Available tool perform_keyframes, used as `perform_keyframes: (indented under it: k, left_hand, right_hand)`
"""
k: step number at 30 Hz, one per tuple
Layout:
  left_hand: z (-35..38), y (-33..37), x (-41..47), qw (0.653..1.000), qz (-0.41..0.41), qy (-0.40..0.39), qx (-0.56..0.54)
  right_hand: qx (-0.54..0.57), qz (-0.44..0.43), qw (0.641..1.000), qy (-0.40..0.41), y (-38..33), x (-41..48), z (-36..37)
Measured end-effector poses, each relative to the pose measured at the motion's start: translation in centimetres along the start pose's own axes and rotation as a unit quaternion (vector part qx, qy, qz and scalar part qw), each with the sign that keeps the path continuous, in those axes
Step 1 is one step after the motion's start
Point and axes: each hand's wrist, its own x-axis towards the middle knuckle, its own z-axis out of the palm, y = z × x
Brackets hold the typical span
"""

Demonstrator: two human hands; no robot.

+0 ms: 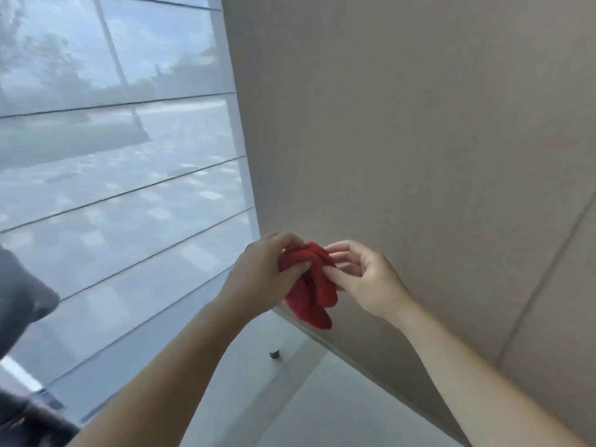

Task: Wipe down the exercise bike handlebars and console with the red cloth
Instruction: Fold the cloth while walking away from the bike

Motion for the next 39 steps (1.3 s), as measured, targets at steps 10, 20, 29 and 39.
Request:
perform_keyframes:
  k: [10,20,29,39]
  left_hand:
    - [22.1,23.1,0.5,0.946,0.160,-0.195,-0.204]
    - [37.6,43.7,-4.9,0.807,0.310,-0.434,-0.256]
    - [46.5,59.4,-13.9,0.705,0.391,-0.509,-0.301]
    - [56.6,78.6,-21.0,0.633,0.434,-0.542,-0.342]
  right_hand:
    - [-0.038,0.076,0.976,0.201,3.1,-19.7,-25.7]
    - [-0.110,0.108,0.873,0.463,1.7,-40.5,-40.4]
    - [-0.103,0.136,0.750,0.640,0.9,-56.8,-46.5]
    - [-0.116,0.147,0.618,0.763,-0.5,-71.6,-57.6]
